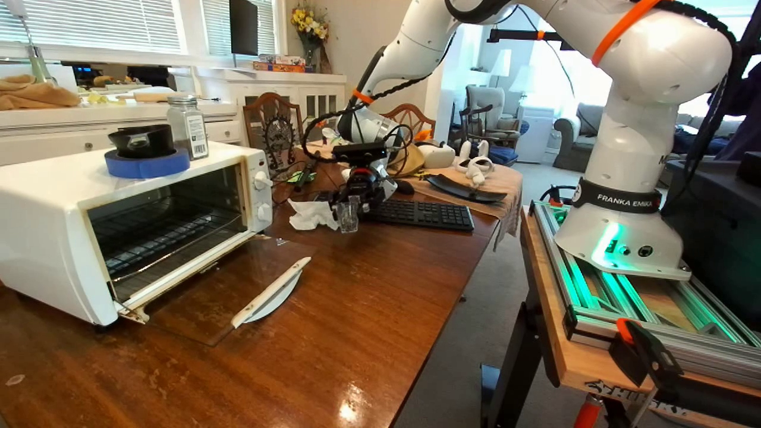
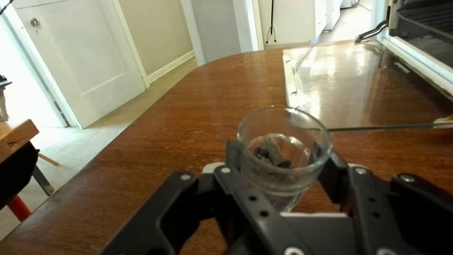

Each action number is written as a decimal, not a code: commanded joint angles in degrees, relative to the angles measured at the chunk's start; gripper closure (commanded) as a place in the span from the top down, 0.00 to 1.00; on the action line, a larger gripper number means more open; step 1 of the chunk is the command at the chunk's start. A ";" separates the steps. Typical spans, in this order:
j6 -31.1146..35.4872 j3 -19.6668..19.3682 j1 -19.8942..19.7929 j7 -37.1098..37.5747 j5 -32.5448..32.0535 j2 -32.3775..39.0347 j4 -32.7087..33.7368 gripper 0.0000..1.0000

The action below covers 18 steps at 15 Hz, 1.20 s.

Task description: Put the small glass directly onto the table

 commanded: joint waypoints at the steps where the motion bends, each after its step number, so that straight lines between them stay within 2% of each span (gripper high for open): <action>1: 3.43 -1.82 2.17 3.76 0.32 -2.83 -3.02 0.31; 5: 13.00 -2.69 5.30 2.94 -0.22 -5.48 -5.23 0.31; 9: 20.67 -1.35 6.86 1.88 -0.37 -6.96 -6.24 0.31; 14: 24.03 0.22 7.34 0.88 -0.08 -8.08 -6.81 0.31; 18: 23.90 1.51 6.46 -1.85 0.62 -7.89 -6.78 0.31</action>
